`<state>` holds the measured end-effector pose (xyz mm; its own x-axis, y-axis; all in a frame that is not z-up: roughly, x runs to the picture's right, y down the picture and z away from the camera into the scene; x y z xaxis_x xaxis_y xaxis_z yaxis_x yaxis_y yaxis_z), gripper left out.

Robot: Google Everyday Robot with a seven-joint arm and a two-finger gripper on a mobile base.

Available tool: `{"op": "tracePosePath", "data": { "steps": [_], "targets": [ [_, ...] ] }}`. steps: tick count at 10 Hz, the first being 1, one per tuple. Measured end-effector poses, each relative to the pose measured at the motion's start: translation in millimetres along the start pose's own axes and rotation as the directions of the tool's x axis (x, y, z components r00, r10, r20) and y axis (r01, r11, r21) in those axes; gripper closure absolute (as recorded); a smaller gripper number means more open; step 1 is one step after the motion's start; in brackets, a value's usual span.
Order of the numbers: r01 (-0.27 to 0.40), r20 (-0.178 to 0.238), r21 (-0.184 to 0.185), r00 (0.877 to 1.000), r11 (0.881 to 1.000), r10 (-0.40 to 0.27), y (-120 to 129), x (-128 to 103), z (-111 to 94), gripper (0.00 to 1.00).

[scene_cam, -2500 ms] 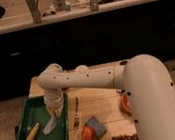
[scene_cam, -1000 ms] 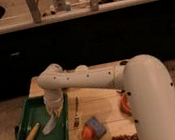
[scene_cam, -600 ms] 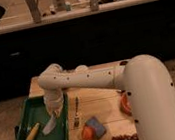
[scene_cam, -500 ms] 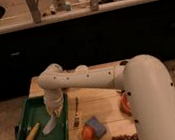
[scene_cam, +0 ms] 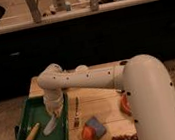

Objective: Place towel in tray

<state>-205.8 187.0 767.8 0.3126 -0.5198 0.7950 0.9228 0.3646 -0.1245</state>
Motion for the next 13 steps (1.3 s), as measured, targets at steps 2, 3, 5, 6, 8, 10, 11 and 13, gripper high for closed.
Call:
{"op": "tracePosePath", "data": {
  "steps": [2,3,5,6,8,10,11,13],
  "targets": [
    [0.004,0.001,0.000,1.000,1.000,-0.004,1.4,0.0,-0.5,0.20],
    [0.006,0.002,0.000,1.000,1.000,-0.006,2.3,0.4,-0.8,0.20],
    [0.011,0.002,0.002,1.000,1.000,-0.011,3.3,0.7,-1.7,0.20],
    [0.014,0.001,0.005,1.000,1.000,-0.014,3.5,1.0,-2.8,0.20],
    [0.019,-0.003,0.012,1.000,1.000,-0.019,4.5,1.9,-4.3,0.20],
    [0.027,-0.007,0.021,1.000,0.999,-0.027,5.1,2.4,-6.3,0.20],
    [0.028,-0.007,0.023,1.000,0.999,-0.028,5.7,3.0,-6.9,0.20],
    [0.036,-0.010,0.024,0.999,0.999,-0.036,5.2,2.7,-8.2,0.20]
  ]
}}
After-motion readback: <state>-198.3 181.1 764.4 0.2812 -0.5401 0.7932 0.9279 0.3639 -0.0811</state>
